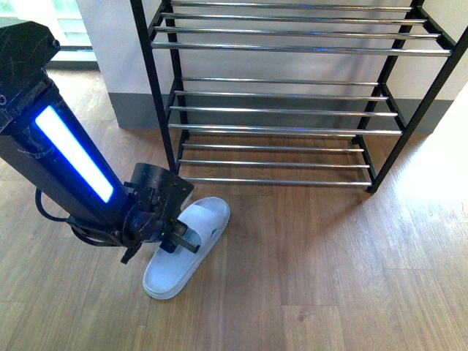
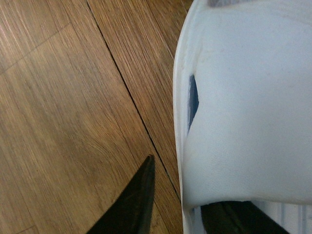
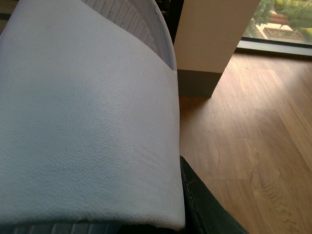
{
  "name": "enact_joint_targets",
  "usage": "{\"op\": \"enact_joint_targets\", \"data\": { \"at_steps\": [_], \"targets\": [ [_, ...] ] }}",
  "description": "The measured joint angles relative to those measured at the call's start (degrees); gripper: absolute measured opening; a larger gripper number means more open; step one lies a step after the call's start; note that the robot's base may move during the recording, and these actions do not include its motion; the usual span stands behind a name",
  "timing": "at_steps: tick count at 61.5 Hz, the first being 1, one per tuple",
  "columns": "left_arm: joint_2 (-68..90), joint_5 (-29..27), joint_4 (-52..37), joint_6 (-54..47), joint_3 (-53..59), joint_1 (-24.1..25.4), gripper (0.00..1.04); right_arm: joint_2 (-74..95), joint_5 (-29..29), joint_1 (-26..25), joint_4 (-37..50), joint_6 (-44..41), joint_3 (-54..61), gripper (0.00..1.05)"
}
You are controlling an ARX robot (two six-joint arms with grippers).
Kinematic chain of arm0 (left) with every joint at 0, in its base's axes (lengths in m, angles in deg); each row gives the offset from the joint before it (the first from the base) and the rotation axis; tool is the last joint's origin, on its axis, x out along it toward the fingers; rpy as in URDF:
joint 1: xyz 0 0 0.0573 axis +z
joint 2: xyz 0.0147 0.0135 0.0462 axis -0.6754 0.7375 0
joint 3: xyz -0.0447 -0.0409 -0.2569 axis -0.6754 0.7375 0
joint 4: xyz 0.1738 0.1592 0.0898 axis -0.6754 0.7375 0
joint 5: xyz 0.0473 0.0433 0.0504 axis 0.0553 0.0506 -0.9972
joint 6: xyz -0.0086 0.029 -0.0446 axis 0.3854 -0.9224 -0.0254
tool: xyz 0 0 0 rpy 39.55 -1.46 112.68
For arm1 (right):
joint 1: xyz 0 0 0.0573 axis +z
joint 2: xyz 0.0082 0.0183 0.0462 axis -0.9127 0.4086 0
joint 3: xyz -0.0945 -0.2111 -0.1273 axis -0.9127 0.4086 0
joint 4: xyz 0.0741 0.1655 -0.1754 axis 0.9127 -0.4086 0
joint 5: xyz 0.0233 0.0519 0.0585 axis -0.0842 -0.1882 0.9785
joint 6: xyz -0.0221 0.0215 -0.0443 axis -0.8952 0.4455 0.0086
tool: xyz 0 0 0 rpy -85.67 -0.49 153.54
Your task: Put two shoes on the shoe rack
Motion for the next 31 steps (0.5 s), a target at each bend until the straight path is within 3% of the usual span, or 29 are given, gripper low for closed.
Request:
{"op": "enact_joint_targets", "data": {
  "at_steps": [7, 31],
  "targets": [
    [0.11, 0.22, -0.68, 0.35, 0.98, 0.0, 0.02, 0.02, 0.0, 0.0, 0.0, 0.0, 0.0, 0.02],
    [-9.66, -0.11, -8.2, 5.16, 14.03, -0.96, 0.02, 0.0, 0.0, 0.0, 0.0, 0.0, 0.0, 0.02]
  ]
}}
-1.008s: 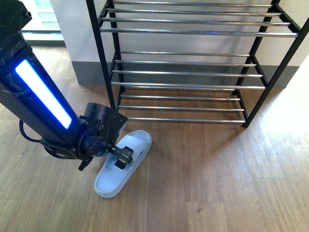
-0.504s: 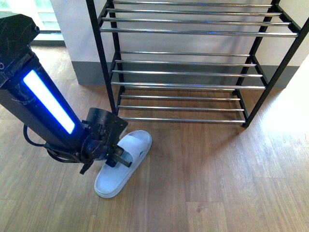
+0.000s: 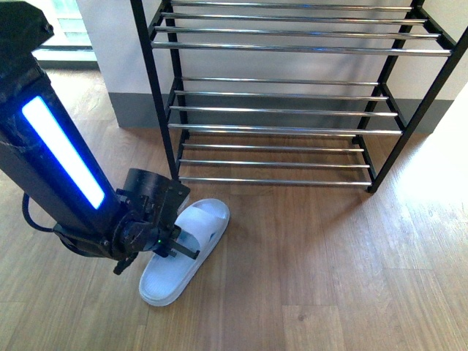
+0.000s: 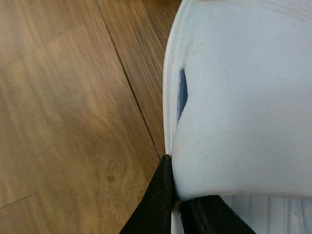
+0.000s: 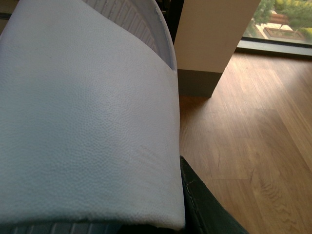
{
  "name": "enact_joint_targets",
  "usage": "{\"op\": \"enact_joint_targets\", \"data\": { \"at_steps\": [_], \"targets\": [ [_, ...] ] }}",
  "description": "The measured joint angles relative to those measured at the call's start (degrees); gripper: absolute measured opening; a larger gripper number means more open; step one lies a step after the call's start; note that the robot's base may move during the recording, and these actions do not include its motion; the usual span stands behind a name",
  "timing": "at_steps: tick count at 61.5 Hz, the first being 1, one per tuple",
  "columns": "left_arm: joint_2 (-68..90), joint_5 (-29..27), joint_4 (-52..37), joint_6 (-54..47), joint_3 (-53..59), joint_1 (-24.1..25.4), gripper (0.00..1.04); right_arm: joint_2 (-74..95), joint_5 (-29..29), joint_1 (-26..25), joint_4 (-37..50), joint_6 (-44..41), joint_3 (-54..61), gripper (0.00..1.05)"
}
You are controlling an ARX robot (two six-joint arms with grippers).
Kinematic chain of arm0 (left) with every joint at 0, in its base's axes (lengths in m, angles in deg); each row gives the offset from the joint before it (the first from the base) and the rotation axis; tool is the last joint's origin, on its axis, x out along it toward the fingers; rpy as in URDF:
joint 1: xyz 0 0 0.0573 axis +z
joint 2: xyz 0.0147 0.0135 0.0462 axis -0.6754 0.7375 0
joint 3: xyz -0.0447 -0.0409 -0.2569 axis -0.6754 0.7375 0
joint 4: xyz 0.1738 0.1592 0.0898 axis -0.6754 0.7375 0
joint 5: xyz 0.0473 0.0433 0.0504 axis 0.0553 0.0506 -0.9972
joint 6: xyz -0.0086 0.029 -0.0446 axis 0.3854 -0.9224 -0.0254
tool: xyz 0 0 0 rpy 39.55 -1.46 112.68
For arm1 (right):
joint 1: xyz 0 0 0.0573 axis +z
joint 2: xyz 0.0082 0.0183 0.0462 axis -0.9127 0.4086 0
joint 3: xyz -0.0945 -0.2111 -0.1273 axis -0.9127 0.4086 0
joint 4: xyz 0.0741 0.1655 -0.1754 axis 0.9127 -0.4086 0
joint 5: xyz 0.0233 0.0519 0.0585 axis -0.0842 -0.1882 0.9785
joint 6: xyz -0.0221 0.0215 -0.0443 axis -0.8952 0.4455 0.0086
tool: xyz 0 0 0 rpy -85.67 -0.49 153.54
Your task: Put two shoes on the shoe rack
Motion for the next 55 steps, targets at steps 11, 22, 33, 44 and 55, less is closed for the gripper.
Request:
{"op": "enact_joint_targets", "data": {
  "at_steps": [11, 22, 33, 44, 55],
  "targets": [
    [-12.57, -2.69, -3.72, 5.03, 10.54, -0.11, 0.02, 0.02, 0.0, 0.0, 0.0, 0.0, 0.0, 0.02],
    [-29.05, -4.66, -4.13, 11.04, 25.7, 0.94, 0.02, 0.02, 0.0, 0.0, 0.0, 0.0, 0.0, 0.02],
    [-45.72, -6.08, -4.48, 13.03, 39.12, 1.55, 0.02, 0.02, 0.0, 0.0, 0.0, 0.0, 0.0, 0.02],
    [-65.88, -9.79, 0.22, 13.66, 50.45, 1.22, 0.02, 0.0, 0.0, 0.0, 0.0, 0.0, 0.0, 0.02],
    [-85.92, -13.07, 8.61, 14.97, 58.47, 1.51, 0.02, 0.02, 0.0, 0.0, 0.0, 0.0, 0.0, 0.02]
  ]
}}
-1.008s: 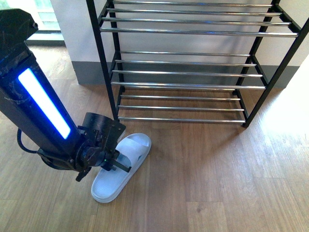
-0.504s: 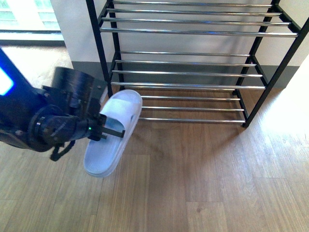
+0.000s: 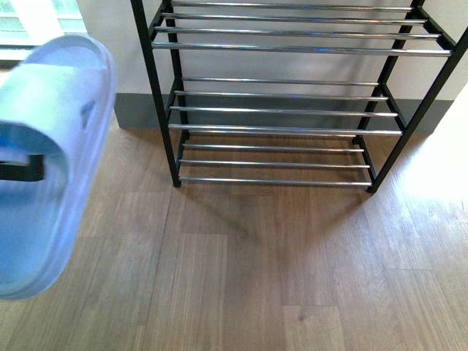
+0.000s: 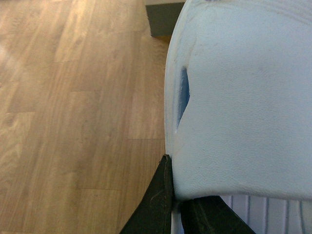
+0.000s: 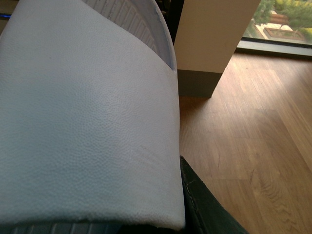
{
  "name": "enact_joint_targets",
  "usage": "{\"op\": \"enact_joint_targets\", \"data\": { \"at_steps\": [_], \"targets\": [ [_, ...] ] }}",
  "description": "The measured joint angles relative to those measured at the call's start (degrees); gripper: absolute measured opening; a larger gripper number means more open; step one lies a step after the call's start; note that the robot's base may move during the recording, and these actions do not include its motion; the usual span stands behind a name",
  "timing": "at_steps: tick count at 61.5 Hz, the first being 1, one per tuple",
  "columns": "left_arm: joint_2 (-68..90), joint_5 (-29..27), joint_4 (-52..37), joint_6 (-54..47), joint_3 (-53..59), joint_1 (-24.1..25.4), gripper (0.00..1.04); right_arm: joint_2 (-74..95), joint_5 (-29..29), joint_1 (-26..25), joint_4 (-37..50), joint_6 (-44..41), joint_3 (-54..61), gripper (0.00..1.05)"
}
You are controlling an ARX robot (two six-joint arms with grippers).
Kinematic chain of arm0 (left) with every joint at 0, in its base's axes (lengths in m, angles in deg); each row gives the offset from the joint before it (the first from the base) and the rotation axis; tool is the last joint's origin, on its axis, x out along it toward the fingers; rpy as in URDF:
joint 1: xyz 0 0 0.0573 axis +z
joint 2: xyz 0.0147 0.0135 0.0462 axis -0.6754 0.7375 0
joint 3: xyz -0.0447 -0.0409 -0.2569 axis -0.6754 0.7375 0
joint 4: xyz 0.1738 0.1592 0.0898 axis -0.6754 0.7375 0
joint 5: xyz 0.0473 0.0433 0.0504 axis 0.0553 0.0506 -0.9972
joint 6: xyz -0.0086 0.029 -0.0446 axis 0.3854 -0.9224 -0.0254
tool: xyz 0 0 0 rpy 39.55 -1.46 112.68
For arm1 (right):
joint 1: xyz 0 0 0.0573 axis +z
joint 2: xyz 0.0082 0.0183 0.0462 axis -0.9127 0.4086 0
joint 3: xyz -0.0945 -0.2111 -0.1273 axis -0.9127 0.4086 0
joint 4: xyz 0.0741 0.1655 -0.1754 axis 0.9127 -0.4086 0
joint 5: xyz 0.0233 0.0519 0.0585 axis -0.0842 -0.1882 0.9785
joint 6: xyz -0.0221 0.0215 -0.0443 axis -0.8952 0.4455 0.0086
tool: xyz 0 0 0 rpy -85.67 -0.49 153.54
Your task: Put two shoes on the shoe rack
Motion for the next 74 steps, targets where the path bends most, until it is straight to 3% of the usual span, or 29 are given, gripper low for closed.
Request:
{"op": "enact_joint_targets", "data": {
  "at_steps": [20, 74],
  "targets": [
    [-26.8, -5.7, 14.43, 1.01, 5.62, -0.59, 0.02, -0.02, 0.0, 0.0, 0.0, 0.0, 0.0, 0.02],
    [-27.61, -5.51, 14.49, 1.18, 5.81, -0.94, 0.02, 0.02, -0.22, -0.04, 0.0, 0.0, 0.07, 0.02]
  ]
}}
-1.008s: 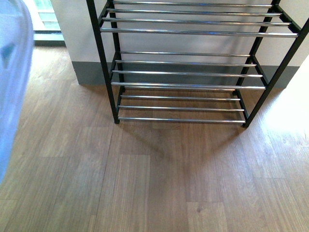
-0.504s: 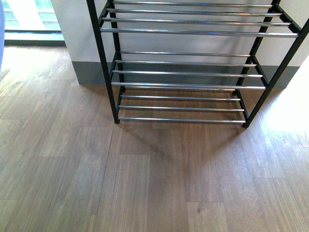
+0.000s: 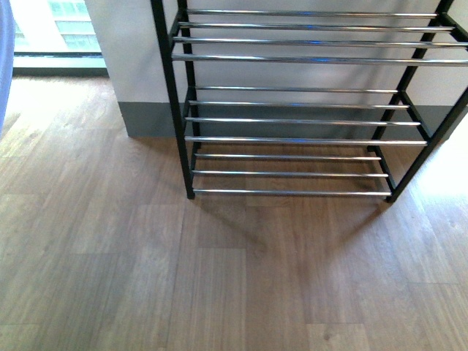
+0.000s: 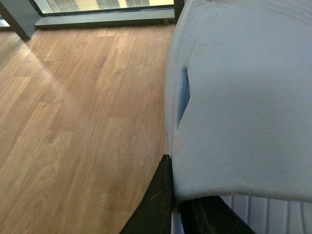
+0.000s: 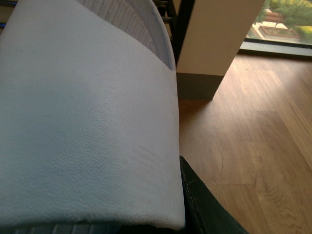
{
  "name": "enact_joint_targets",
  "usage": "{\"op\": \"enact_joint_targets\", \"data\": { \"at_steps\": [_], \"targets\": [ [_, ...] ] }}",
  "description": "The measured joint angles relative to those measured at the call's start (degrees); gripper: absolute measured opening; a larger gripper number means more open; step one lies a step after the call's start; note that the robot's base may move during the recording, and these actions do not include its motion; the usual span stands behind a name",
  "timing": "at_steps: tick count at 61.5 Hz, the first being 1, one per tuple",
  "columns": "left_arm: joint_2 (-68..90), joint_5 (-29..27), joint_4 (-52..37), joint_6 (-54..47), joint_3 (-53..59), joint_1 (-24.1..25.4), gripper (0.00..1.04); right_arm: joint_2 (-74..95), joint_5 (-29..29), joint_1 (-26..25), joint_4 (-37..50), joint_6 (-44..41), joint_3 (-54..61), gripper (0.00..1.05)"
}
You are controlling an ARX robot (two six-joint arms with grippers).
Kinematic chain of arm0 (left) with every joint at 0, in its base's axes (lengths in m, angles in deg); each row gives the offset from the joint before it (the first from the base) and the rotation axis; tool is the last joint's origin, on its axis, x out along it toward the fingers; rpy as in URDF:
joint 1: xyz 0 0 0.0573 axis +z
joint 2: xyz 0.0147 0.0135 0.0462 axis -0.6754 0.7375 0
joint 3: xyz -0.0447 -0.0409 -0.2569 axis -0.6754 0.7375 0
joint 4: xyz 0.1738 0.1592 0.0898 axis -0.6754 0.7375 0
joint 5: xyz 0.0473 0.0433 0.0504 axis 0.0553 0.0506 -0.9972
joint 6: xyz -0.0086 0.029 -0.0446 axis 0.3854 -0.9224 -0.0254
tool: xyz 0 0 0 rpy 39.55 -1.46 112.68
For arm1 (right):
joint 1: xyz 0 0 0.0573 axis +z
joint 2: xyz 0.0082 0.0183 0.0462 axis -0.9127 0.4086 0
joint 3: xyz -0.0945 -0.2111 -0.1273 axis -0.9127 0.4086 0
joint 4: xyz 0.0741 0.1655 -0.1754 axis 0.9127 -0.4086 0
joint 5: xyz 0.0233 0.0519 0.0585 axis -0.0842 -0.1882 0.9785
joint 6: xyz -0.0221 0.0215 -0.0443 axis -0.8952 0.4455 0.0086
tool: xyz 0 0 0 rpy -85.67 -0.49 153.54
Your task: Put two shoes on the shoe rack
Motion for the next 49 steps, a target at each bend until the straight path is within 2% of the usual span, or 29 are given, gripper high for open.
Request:
{"op": "enact_joint_targets", "data": {
  "at_steps": [49],
  "targets": [
    [0.0, -0.42, 0.0, 0.0, 0.11, 0.09, 0.02, 0.02, 0.24, 0.35, -0.07, -0.24, -0.07, 0.02]
  ]
}}
